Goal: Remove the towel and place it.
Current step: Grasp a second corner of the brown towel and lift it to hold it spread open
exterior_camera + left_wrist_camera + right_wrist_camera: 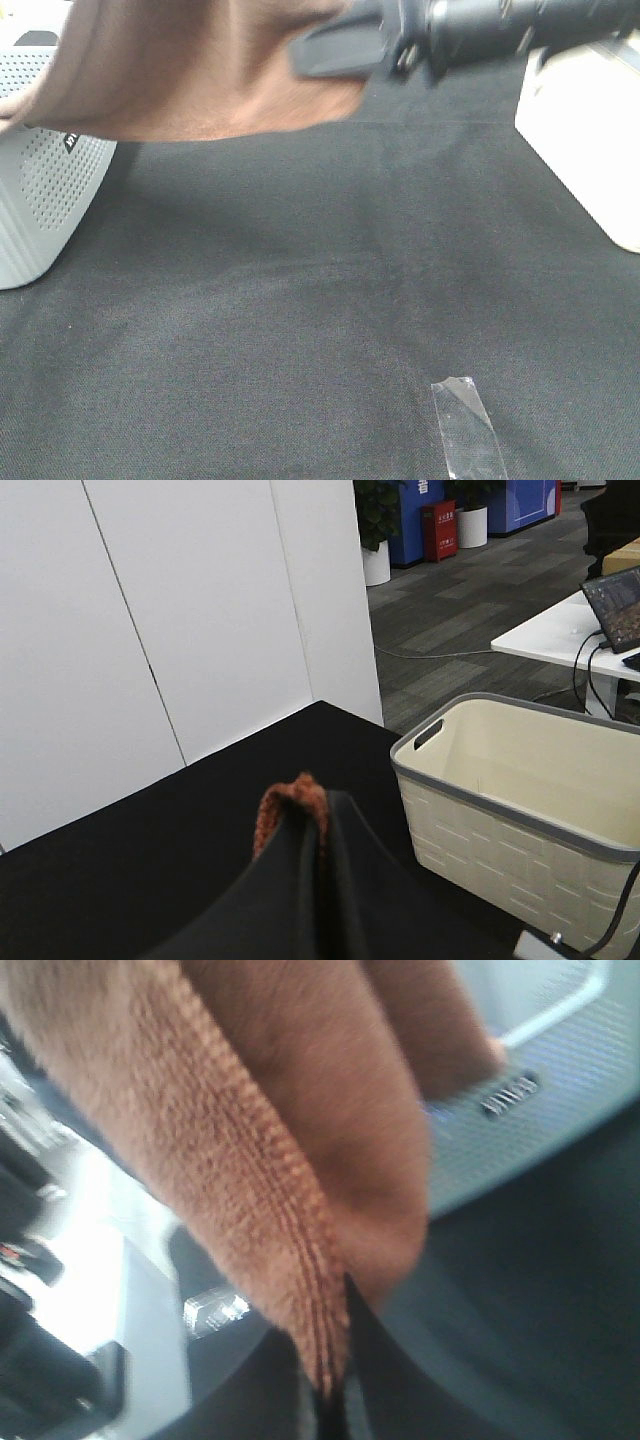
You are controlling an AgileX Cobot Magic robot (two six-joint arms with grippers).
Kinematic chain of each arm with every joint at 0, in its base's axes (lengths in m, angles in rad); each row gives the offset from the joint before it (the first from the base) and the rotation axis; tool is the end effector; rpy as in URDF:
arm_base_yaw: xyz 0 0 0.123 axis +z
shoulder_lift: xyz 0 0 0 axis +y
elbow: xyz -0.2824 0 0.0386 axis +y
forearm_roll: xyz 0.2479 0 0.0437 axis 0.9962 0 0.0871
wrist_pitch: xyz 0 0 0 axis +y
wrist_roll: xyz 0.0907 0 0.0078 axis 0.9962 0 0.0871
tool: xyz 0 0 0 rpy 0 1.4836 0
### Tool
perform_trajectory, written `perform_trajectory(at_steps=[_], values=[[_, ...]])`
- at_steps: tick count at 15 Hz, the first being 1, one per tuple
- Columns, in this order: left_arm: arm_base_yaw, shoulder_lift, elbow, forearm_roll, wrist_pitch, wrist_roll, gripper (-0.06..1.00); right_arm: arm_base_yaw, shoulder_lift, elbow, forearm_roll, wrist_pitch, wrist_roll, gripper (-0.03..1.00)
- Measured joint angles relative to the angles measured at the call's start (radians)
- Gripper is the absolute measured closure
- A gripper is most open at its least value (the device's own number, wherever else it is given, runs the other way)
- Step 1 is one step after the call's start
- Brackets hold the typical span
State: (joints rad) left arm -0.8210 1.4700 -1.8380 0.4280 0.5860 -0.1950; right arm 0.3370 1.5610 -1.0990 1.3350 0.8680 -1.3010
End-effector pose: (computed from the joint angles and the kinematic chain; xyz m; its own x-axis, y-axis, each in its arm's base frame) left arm 0.2292 -0.2154 0.5299 0.0341 0.2025 -0.9787 0.5586 0.8081 0.1867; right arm 0.2852 0.1716 0.2978 -0.4972 -0.2353 -0.8351 -0.8275 0.4179 0.3750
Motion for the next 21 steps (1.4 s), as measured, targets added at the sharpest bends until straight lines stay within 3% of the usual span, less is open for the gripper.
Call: perform_trajectory(at_steps=[2, 5, 6, 8, 12, 16, 17, 21], values=[[0.0, 0.0, 0.0, 0.012, 0.019, 0.018, 0.94, 0.0, -0.034, -0.131, -0.27, -0.018, 0.258, 0.96], [0.016, 0.0, -0.04, 0.044, 0.031, 0.032, 0.94, 0.0, -0.041, -0.419, -0.718, 0.069, 0.702, 0.96], [0.035, 0.0, -0.059, 0.046, 0.031, 0.033, 0.94, 0.0, -0.041, -0.519, -0.855, 0.113, 0.799, 0.96], [0.076, 0.0, -0.079, 0.038, 0.023, 0.033, 0.94, 0.0, -0.034, -0.68, -0.999, 0.166, 0.893, 0.96], [0.182, 0.01, -0.084, -0.017, -0.098, 0.033, 0.94, 0.0, 0.103, -1.102, -1.151, 0.273, 0.947, 0.96], [0.27, 0.076, -0.088, -0.052, -0.244, 0.033, 0.94, 0.0, 0.234, -1.343, -1.209, 0.278, 0.933, 0.96], [0.275, 0.094, -0.088, -0.052, -0.282, 0.033, 0.94, 0.0, 0.251, -1.362, -1.212, 0.261, 0.921, 0.96], [0.346, 0.149, -0.088, 0.0, -0.513, 0.033, 0.94, 0.0, 0.286, -1.37, -1.232, 0.043, 0.902, 0.96]])
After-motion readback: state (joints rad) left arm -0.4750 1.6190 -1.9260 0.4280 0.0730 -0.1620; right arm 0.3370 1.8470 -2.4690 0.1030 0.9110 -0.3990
